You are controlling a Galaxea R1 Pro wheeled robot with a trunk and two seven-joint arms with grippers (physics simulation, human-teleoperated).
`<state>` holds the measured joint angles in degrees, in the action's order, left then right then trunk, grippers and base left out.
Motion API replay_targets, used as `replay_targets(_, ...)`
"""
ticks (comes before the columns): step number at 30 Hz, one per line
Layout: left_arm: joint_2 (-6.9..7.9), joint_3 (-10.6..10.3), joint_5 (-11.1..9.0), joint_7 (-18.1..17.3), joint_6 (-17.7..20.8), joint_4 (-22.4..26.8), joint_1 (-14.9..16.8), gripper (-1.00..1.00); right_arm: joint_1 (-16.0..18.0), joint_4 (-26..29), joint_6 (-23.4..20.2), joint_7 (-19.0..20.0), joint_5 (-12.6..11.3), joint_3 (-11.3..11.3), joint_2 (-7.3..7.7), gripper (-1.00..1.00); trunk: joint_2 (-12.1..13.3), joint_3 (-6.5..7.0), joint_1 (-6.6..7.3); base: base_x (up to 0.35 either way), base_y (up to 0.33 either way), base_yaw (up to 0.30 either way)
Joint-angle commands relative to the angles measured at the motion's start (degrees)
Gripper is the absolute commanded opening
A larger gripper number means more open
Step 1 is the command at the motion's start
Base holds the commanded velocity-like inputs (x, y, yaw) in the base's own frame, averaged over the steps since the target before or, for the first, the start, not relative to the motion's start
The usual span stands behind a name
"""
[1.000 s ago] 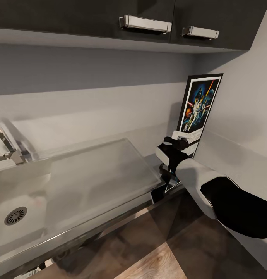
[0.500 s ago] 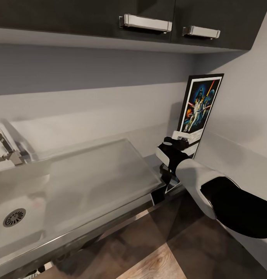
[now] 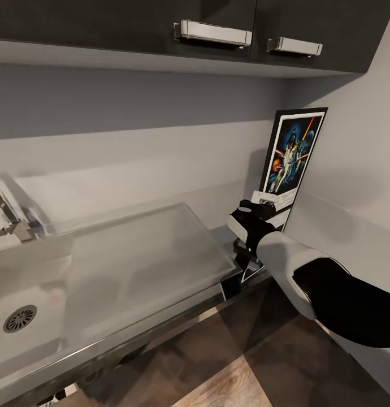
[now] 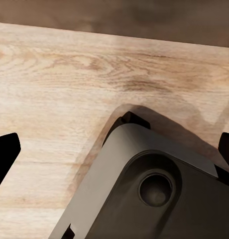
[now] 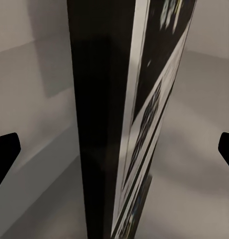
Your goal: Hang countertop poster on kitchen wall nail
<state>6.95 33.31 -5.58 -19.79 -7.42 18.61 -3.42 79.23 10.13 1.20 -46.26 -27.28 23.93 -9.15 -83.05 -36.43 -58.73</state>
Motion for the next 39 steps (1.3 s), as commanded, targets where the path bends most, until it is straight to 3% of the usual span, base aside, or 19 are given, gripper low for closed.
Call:
replay_targets(1, -0.01, 0.1, -0.6, -0.4, 0.1, 0.0, 0.0, 1.00, 0.0, 0.0, 0.1, -0.2, -0.6, 0.5, 0.01, 1.00, 0.0, -0.04, 0.00, 0.000, 0.000, 0.000)
replay_targets(39, 0.27, 0.1, -0.6, -0.4, 0.1, 0.0, 0.0, 1.00, 0.0, -0.5, 0.2, -0.2, -0.6, 0.5, -0.02, 1.00, 0.0, -0.04, 0.00, 0.000, 0.006, 0.000)
